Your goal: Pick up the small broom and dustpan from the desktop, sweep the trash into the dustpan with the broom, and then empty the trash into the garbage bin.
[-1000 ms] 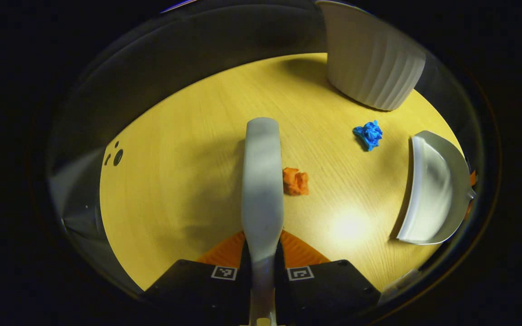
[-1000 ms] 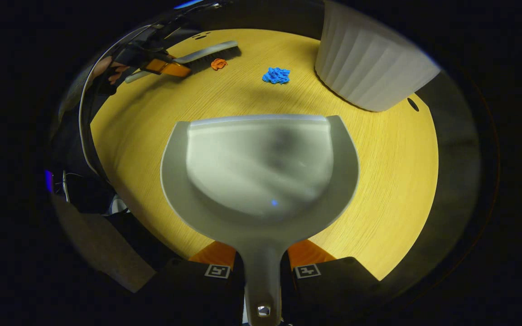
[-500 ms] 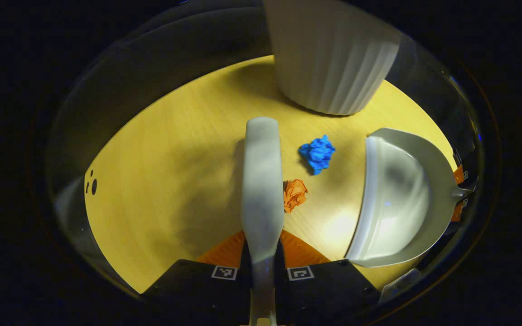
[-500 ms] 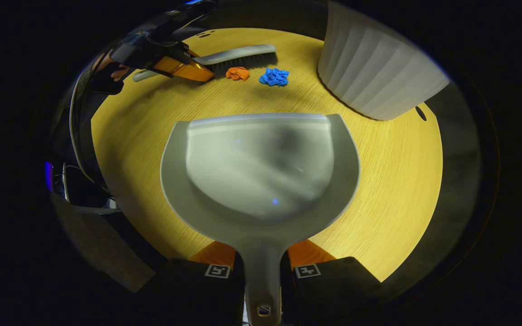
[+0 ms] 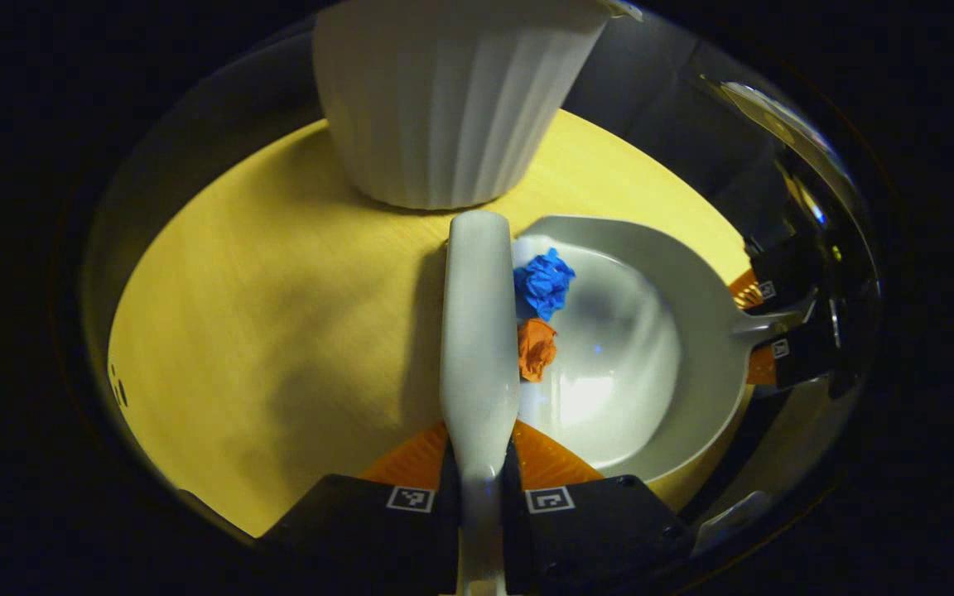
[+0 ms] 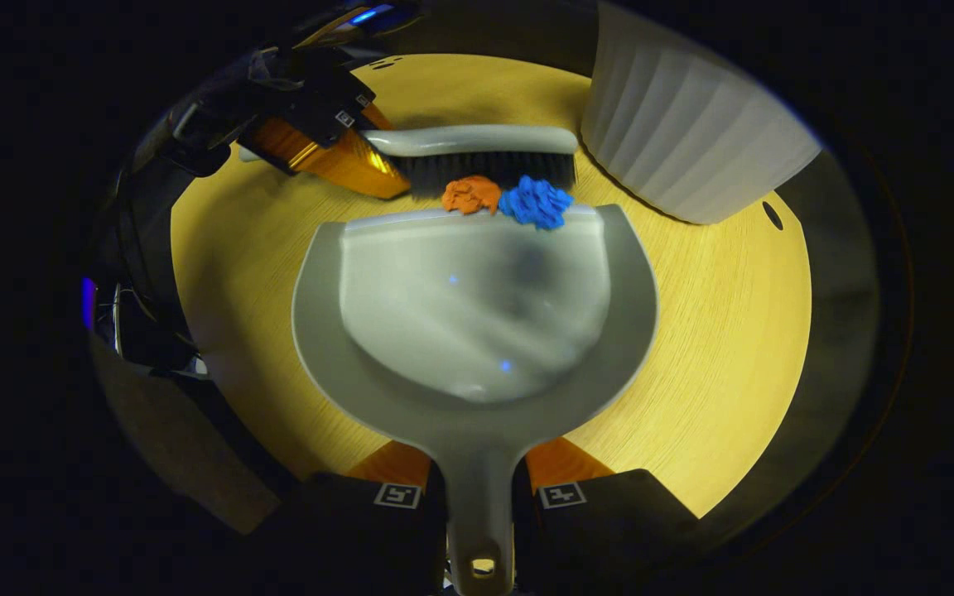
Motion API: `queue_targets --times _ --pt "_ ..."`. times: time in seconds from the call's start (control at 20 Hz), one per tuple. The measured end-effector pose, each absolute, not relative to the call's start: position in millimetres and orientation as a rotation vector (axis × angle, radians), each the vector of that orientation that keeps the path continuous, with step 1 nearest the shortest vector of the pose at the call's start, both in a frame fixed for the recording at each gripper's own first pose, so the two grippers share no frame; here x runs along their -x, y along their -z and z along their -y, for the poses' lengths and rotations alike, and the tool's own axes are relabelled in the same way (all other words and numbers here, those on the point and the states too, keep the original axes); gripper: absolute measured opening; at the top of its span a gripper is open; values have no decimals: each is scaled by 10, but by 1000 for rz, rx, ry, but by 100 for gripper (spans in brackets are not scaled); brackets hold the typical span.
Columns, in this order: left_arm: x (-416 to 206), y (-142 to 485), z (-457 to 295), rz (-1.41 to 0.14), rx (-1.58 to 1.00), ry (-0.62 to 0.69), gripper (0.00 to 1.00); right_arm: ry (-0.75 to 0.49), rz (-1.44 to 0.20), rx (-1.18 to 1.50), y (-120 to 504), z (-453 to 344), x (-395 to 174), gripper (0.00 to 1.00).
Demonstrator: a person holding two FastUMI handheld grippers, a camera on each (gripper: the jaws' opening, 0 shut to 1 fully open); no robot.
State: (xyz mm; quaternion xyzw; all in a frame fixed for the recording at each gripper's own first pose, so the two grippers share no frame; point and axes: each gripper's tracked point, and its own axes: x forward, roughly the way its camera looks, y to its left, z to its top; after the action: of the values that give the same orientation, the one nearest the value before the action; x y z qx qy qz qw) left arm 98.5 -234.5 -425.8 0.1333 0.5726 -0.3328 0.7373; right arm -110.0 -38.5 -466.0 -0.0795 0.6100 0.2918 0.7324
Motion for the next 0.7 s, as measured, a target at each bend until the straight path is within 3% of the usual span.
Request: queue_targets --times 0.4,0.7 --pt "-788 4034 2442 -1263 -195 697 26 -633 -1292 146 4916 389 994 37" --pt "-757 3882 1823 -1176 -169 492 25 -544 -1252 67 4896 468 952 36"
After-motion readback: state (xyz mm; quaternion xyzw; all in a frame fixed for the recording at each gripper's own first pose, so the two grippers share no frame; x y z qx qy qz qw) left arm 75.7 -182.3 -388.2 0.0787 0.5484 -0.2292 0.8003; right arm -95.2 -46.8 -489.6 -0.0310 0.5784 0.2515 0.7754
